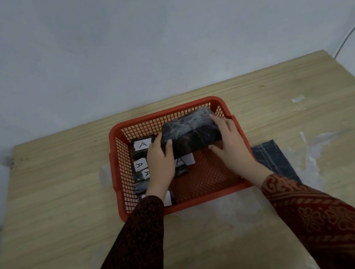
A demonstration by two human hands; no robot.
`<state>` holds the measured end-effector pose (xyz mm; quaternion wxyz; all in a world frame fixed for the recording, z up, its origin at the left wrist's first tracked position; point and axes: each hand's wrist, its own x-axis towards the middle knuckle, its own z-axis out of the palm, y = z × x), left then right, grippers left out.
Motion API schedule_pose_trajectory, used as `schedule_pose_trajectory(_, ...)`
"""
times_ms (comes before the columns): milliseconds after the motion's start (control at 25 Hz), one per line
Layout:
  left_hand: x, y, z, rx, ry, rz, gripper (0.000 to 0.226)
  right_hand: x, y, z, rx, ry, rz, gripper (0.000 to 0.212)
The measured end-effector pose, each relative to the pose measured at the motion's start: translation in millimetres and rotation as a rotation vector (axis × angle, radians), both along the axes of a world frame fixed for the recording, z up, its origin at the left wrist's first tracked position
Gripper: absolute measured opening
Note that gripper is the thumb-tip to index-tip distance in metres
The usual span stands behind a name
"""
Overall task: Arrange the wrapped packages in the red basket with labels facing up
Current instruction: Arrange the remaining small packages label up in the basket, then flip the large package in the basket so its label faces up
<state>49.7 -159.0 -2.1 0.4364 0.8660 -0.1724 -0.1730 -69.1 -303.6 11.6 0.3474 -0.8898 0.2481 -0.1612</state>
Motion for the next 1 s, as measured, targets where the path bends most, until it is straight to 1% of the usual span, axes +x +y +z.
schedule_pose_trajectory(120,1.6,0.0,12.1,-0.073,0.005,0.107,0.047,8.9,-13.5,13.5,0.05,-0.022,0.011,0.078)
schedule_pose_trajectory(240,0.8,1.7,13.4,-0.231,0.046,0.154,0.047,21.0,-24.1,17.6,0.168,-0.051,-0.118,0.065)
schedule_pose_trajectory(280,-3.1,1.9,13.2,-0.286,0.068,0.155,0.047,24.5,-27.0,17.1,0.181,-0.057,-0.164,0.061)
schedule_pose_trajectory(360,-11.5,1.8,13.5,-0.322,0.082,0.16,0.048,29.1,-29.4,16.9,0.173,-0.074,-0.218,0.055)
schedule_pose_trajectory(440,-12.0,-0.5,7.4,-0.293,0.032,0.184,0.044,29.7,-26.0,16.4,0.11,-0.082,-0.215,0.052)
schedule_pose_trajectory(520,-3.9,-7.1,-0.5,-0.226,-0.022,0.2,0.04,27.3,-17.9,12.2,0.0,-0.03,-0.146,0.051)
schedule_pose_trajectory(600,4.1,-16.6,-4.5,-0.154,-0.016,0.193,0.043,23.6,-10.5,2.4,-0.066,0.109,-0.061,0.056)
schedule_pose_trajectory(680,5.0,-23.1,-4.6,-0.126,0.015,0.155,0.049,22.0,-8.4,-9.2,-0.085,0.245,-0.013,0.069)
schedule_pose_trajectory(800,0.9,-22.4,-8.7,-0.089,-0.012,0.02,0.068,26.4,-12.5,-19.1,-0.159,0.342,0.066,0.082)
schedule_pose_trajectory(880,-2.9,-18.4,-16.7,-0.001,-0.046,-0.095,0.077,30.3,-16.9,-22.2,-0.176,0.419,0.132,0.083)
schedule_pose_trajectory(1000,-6.1,-16.2,-27.2,0.104,-0.128,-0.239,0.081,33.4,-24.0,-25.1,-0.187,0.526,0.204,0.08)
